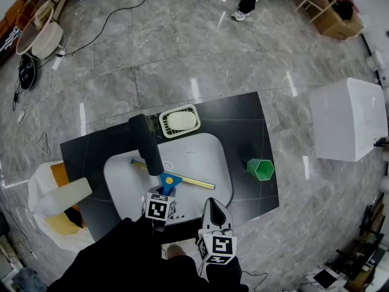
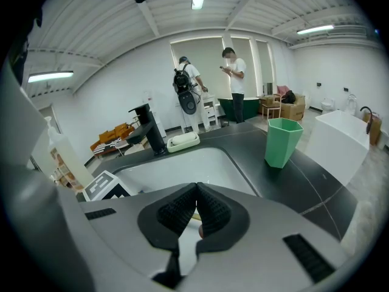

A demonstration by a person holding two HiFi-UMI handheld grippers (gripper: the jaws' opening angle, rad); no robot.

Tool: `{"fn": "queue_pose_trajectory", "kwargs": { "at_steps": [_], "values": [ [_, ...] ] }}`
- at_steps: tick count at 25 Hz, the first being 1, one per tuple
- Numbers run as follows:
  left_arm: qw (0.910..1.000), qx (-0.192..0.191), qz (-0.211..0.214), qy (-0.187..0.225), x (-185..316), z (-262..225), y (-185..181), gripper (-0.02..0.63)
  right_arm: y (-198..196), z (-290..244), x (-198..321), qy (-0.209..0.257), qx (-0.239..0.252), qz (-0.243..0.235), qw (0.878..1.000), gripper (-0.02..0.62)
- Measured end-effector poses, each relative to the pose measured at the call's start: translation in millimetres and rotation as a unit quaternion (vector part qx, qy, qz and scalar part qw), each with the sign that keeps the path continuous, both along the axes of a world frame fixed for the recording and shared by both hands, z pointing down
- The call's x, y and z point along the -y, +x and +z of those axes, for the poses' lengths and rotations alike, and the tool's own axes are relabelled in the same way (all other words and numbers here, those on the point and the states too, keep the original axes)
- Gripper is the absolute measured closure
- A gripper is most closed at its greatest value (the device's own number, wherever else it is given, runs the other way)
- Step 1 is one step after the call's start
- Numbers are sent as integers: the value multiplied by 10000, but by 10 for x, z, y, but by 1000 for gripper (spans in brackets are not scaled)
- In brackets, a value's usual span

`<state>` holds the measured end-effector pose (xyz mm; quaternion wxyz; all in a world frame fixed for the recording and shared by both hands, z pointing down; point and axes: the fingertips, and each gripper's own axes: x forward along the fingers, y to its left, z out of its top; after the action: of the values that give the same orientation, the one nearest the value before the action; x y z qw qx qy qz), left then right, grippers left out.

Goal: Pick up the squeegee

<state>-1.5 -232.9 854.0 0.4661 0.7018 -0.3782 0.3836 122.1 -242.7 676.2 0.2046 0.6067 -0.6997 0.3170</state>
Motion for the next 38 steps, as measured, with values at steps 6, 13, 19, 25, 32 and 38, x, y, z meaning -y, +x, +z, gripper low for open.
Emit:
{"fn": "queue_pose_trajectory", "kwargs": {
  "at_steps": [6, 13, 19, 25, 32, 38],
  "values": [
    [9997, -77, 38, 225, 40, -104, 69, 508, 32, -62, -26, 59, -35, 19, 10000, 580],
    [9988, -104, 4, 484, 111, -339, 86, 509, 32, -260, -37, 239, -89, -12, 9997, 580],
    [9968, -124, -77, 782, 168, -670, 90, 509, 78, -516, -123, 444, -154, -21, 9989, 580],
    [9941, -126, -171, 1067, 128, -970, 54, 509, 132, -764, -255, 688, -226, -11, 9974, 580],
    [9888, -144, -324, 1449, -13, -1387, 3, 509, 209, -1067, -475, 973, -309, -30, 9948, 580],
    [9816, -90, -365, 1872, -179, -1800, -59, 509, 285, -1321, -724, 1229, -398, -36, 9916, 580]
  ]
}}
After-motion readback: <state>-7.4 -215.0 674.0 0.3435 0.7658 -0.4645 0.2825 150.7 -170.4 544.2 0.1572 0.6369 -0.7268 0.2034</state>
